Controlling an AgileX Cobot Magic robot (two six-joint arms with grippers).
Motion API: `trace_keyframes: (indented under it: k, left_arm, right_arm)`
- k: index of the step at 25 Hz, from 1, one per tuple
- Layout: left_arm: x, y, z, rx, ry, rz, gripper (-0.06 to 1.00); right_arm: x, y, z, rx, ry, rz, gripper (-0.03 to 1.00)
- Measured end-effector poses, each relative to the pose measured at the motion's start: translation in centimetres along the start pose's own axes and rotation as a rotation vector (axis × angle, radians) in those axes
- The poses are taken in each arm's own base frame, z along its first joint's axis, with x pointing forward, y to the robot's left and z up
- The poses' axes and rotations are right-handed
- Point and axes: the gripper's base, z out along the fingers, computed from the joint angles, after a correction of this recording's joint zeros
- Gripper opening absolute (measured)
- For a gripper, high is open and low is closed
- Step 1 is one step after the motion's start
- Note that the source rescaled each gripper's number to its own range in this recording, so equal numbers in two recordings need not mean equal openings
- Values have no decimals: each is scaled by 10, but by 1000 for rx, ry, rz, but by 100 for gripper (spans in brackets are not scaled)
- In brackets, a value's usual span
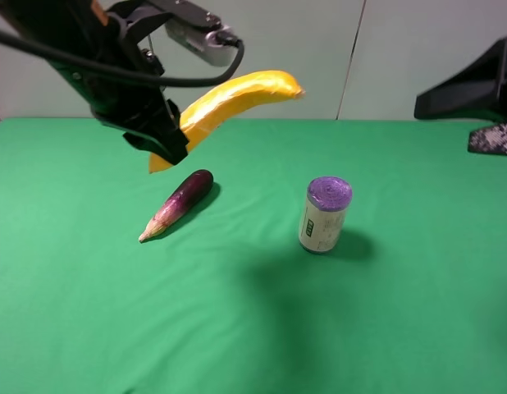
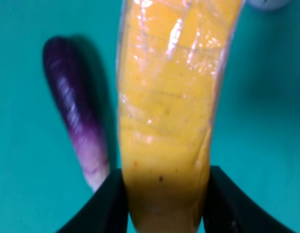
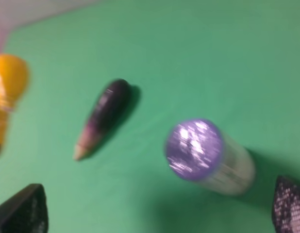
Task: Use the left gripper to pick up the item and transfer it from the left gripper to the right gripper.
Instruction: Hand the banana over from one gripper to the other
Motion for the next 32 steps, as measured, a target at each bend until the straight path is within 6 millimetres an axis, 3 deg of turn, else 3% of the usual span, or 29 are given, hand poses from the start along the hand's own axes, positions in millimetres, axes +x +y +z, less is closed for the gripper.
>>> trace_keyframes:
  k: [6,11,20,32]
  left_arm:
    - [-29,-5,1,72,-67,51,0]
    - [-43,-21,3,96,-81,116,0]
    - [-48,-54,16,146,-42,206,0]
    - [-49,-60,15,186,-52,192,0]
  right_arm:
    - [-10,3,10,-97,-8,23,100]
    - [-14,4,19,-167,-5,32,100]
    - [-15,8,20,-222,-11,10,100]
    - [-5,19,21,-305,89,-34,100]
